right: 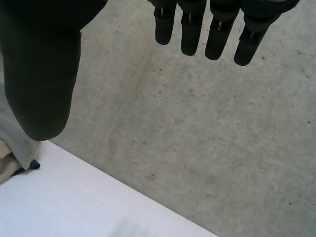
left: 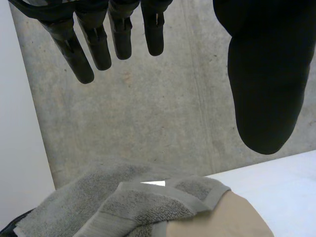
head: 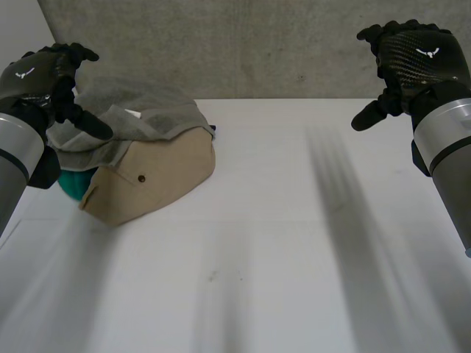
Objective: Fold the laundry.
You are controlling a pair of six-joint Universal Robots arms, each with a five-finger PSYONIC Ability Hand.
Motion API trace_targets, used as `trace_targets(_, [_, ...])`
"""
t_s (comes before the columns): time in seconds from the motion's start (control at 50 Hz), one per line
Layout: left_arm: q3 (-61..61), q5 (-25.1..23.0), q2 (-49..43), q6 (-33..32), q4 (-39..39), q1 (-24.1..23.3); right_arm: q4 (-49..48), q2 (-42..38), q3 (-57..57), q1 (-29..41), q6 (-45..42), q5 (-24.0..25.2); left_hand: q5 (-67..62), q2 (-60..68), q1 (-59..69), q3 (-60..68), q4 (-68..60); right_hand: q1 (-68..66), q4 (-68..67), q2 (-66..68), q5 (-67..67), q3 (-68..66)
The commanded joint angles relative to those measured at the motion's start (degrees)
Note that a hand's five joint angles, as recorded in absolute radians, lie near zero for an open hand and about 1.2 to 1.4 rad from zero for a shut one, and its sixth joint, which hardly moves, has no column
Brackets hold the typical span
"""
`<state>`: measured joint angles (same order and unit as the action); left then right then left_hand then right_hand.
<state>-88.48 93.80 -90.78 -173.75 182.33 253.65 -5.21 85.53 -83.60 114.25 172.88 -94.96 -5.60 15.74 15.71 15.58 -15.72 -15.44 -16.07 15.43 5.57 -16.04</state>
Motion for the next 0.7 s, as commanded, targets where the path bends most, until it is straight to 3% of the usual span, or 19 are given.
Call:
trace_targets(0.02, [0.0,0.0,-0.1,0.0,0.0,0.0,0.0,0.0,-0.1,-0.1,-0.1,-0.1,5.6,-5.7,-5.7,-5.6,5.7,5.4,6.1,-5.4,-5.6,6.0])
trace_targets(0.3, [0.9,0.0,-1.8,-0.5,2.3,-0.1,0.1,0.0,-0.2,0.0,-1.5,0.2,5.6,-5.7,-5.7,-5.6,5.7,5.4,6.1,-5.4,-5.6,6.0])
trace_targets(0.38, [3.6,-0.5,-7.9,-5.1,6.2,0.0,0.1,0.0,-0.2,0.3,-2.7,0.3,5.6,-5.7,-5.7,-5.6,5.7,5.4,6.1,-5.4,-5.6,6.0])
trace_targets(0.5, [13.3,-2.1,-24.1,-22.3,10.2,1.8,0.1,-0.4,-0.5,0.4,-3.5,0.3,5.6,-5.7,-5.7,-5.6,5.7,5.4,6.1,-5.4,-5.6,6.0])
trace_targets(0.56, [19.4,-3.2,-31.6,-29.9,10.1,5.1,0.2,-1.1,-0.5,0.4,-3.6,0.3,5.6,-5.7,-5.7,-5.6,5.7,5.4,6.1,-5.4,-5.6,6.0])
trace_targets(0.7, [29.4,-7.0,-43.6,-33.4,10.8,8.2,0.2,-2.2,-0.6,0.5,-3.6,0.4,4.7,-4.9,-4.8,-4.7,4.8,5.4,6.1,-5.4,-5.6,6.0])
